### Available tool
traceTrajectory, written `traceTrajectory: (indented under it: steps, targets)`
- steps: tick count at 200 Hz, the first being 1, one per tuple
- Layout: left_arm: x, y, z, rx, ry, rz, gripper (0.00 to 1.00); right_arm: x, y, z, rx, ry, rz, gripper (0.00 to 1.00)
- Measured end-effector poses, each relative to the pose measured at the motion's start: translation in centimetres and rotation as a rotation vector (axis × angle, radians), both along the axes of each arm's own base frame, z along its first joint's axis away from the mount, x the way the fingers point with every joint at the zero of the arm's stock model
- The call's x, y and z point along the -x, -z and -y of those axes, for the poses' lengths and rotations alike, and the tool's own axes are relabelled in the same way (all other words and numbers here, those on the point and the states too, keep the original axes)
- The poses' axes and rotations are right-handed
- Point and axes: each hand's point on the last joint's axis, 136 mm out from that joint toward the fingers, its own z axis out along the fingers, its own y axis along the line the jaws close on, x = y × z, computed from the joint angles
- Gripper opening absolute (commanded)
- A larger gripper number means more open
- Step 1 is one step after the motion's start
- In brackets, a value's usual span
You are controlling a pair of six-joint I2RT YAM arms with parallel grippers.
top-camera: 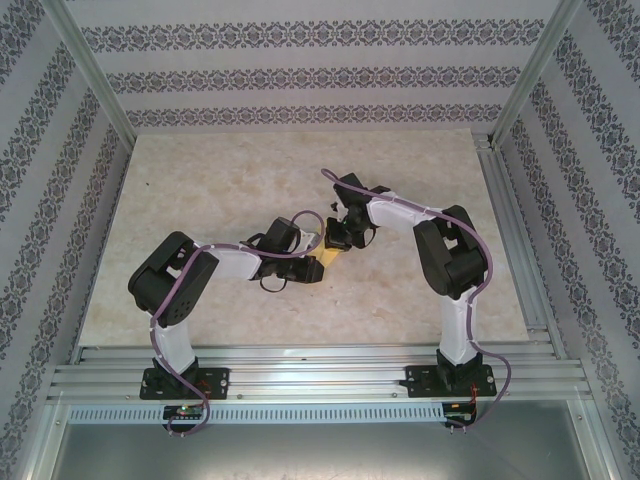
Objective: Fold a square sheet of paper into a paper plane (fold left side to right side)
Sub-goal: Fourth fold the wing at the center of the table.
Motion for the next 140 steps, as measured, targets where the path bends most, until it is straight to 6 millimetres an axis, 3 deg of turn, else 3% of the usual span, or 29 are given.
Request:
traceTrajectory:
  steps: [55, 140]
  targets:
    - [0.0, 0.0, 0.0, 0.0, 0.0, 0.0, 0.15, 0.0, 1.5, 0.5, 0.018, -0.001, -0.026, 0.06]
    - [0.1, -0.2, 0.0, 0.004, 0.001, 0.005, 0.18, -0.3, 1.5, 0.5, 0.02, -0.025, -0.017, 0.06]
